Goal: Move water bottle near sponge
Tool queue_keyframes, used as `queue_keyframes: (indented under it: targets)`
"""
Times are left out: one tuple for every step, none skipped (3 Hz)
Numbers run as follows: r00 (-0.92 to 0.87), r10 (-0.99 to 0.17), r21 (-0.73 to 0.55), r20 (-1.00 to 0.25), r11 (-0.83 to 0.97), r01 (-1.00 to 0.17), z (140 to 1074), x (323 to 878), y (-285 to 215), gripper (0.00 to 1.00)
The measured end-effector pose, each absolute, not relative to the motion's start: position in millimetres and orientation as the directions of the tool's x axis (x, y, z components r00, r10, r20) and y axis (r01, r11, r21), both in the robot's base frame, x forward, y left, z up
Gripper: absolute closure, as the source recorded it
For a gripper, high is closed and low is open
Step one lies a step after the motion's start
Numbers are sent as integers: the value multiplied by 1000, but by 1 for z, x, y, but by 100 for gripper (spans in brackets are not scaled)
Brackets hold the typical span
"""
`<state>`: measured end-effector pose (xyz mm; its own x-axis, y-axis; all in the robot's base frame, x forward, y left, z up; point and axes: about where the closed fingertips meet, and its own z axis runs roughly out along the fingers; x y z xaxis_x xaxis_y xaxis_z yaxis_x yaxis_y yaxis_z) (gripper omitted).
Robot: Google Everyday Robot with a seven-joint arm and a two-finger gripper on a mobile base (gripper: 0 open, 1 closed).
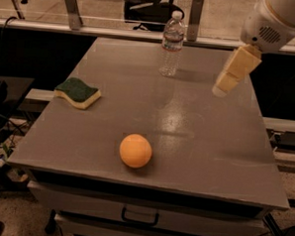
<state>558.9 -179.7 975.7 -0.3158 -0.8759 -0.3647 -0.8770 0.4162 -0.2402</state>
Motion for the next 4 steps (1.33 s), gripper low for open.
queue_keyframes:
  targets:
    - [-359,-835,-234,-416,480,-845,972,596,-173,0]
    - [-394,-781,-212,-486,542,-813,969,640,-158,0]
    - [-414,-723,-197,-552,596,-778,967,681,-143,0]
    - [-430,-675,-186,-600,640,-745,962,714,-130,0]
